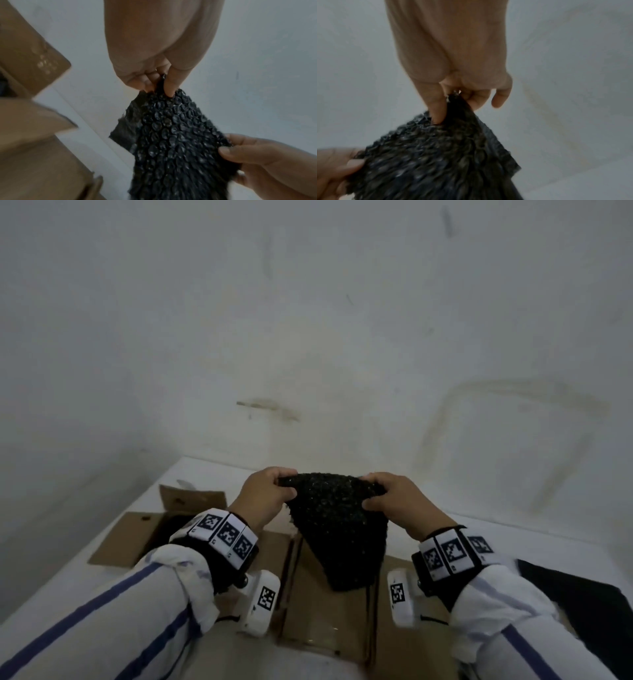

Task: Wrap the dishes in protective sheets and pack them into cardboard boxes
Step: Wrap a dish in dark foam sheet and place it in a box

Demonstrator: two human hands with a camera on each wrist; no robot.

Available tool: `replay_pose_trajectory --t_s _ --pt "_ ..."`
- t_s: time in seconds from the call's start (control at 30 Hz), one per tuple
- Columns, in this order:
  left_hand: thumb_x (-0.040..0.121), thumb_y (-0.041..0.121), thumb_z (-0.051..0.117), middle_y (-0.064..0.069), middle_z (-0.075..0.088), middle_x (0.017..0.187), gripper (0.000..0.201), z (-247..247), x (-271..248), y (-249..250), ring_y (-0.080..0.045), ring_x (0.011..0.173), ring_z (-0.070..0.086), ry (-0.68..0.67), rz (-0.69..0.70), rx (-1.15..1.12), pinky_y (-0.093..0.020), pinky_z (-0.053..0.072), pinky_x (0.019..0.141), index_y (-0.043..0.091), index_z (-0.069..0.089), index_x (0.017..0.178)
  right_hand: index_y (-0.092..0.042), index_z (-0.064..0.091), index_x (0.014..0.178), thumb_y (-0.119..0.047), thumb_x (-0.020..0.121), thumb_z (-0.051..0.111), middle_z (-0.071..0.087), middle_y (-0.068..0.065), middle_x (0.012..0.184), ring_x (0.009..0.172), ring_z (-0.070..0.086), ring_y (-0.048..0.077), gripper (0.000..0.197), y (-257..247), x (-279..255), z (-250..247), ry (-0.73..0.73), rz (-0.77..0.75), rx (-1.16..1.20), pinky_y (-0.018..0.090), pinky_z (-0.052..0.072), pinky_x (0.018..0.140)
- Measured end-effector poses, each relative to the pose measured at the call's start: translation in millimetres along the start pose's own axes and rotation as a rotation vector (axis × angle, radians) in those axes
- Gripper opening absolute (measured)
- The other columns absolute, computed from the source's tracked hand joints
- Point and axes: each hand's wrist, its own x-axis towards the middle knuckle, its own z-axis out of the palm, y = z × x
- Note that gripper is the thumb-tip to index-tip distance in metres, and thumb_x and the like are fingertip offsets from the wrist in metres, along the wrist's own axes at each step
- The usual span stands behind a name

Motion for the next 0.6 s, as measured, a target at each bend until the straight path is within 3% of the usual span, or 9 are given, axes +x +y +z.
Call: replay_pose_trajectory --t_s 0.07,0.13,0.2,0.27,0.3,0.37,0.43,0.5,0.6 --pt "0.088 0.005 0.061 -0.003 0.062 0.099 0.022 -24 4 -7 -0.018 0.089 0.058 0.097 0.011 -0.013 -0.017 0.043 0.066 0.011 0.063 0.109 -0.029 0.065 0.078 -0.023 0.082 0.067 0.059 -0.001 0.091 0.093 0.057 0.022 0.007 -22 7 19 0.123 -0.021 -0.29 0.038 0.049 0.082" --pt "0.089 0.016 0.063 0.0 0.055 0.092 0.022 -45 7 -14 -0.022 0.091 0.056 0.208 0.005 -0.002 -0.027 0.042 0.072 0.013 0.053 0.108 -0.028 0.064 0.081 -0.034 0.082 0.066 0.051 0.0 0.104 0.103 0.049 0.02 0.007 -40 11 40 0.252 -0.027 -0.385 0.038 0.044 0.089" --pt "0.089 0.03 0.062 -0.004 0.05 0.089 0.03 -64 6 -19 -0.025 0.081 0.057 0.244 -0.042 -0.076 -0.032 0.043 0.066 0.013 0.043 0.105 -0.019 0.059 0.086 -0.031 0.083 0.065 0.049 0.003 0.11 0.107 0.046 0.02 0.014 -58 10 59 0.369 -0.137 -0.318 0.037 0.04 0.092" --pt "0.092 0.045 0.054 -0.009 0.055 0.085 0.038 -79 0 -16 -0.024 0.068 0.059 0.088 -0.142 -0.272 -0.03 0.046 0.056 0.008 0.046 0.098 -0.012 0.059 0.091 -0.024 0.085 0.064 0.054 0.003 0.104 0.102 0.051 0.021 0.015 -79 4 81 0.392 -0.276 -0.234 0.033 0.041 0.087" --pt "0.091 0.054 0.049 -0.01 0.061 0.088 0.047 -85 -4 -16 -0.025 0.069 0.062 -0.049 -0.21 -0.387 -0.031 0.05 0.056 0.007 0.05 0.099 -0.009 0.061 0.094 -0.021 0.085 0.064 0.056 0.003 0.101 0.098 0.053 0.019 0.016 -88 1 94 0.351 -0.326 -0.199 0.029 0.041 0.084" --pt "0.089 0.063 0.041 -0.015 0.066 0.105 0.06 -98 -7 -18 -0.03 0.084 0.066 -0.318 -0.321 -0.548 -0.038 0.057 0.067 0.009 0.055 0.11 -0.008 0.066 0.096 -0.017 0.082 0.068 0.061 0.004 0.098 0.093 0.057 0.018 0.017 -105 -5 122 0.184 -0.41 -0.153 0.025 0.043 0.08" --pt "0.096 0.051 0.039 -0.017 0.065 0.113 0.05 -110 -6 -29 -0.031 0.09 0.064 -0.389 -0.367 -0.614 -0.042 0.056 0.077 0.009 0.058 0.117 -0.007 0.067 0.09 -0.017 0.081 0.072 0.064 0.008 0.099 0.094 0.059 0.018 0.015 -115 -8 148 -0.024 -0.486 -0.136 0.026 0.044 0.082" --pt "0.1 0.027 0.039 -0.02 0.065 0.111 0.036 -123 -4 -40 -0.031 0.09 0.062 -0.274 -0.417 -0.638 -0.044 0.052 0.08 0.003 0.058 0.119 -0.003 0.067 0.086 -0.028 0.085 0.068 0.064 0.011 0.099 0.094 0.059 0.015 0.024 -120 -10 164 -0.16 -0.459 -0.076 0.026 0.044 0.084" --pt "0.098 0.015 0.038 -0.016 0.067 0.103 0.03 -147 -6 -53 -0.03 0.089 0.062 -0.17 -0.435 -0.708 -0.039 0.051 0.077 0.001 0.058 0.114 -0.004 0.061 0.082 -0.045 0.09 0.055 0.06 0.013 0.09 0.089 0.058 0.023 0.043 -117 -2 173 -0.003 -0.26 0.063 0.036 0.045 0.081"
